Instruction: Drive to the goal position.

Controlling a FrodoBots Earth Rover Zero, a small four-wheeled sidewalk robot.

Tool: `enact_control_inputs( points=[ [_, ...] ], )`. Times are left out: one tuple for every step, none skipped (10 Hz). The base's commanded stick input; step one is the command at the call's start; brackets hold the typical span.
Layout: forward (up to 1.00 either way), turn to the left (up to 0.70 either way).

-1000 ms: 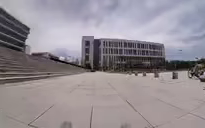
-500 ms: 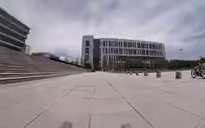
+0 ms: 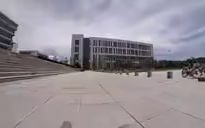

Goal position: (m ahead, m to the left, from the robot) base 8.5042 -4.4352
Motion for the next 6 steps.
enact_control_inputs(
  points=[
    [0.70, 0.00],
    [0.70, 0.00],
    [0.70, 0.00],
    [0.70, 0.00],
    [0.70, 0.00],
    [0.70, -0.01]
  ],
)
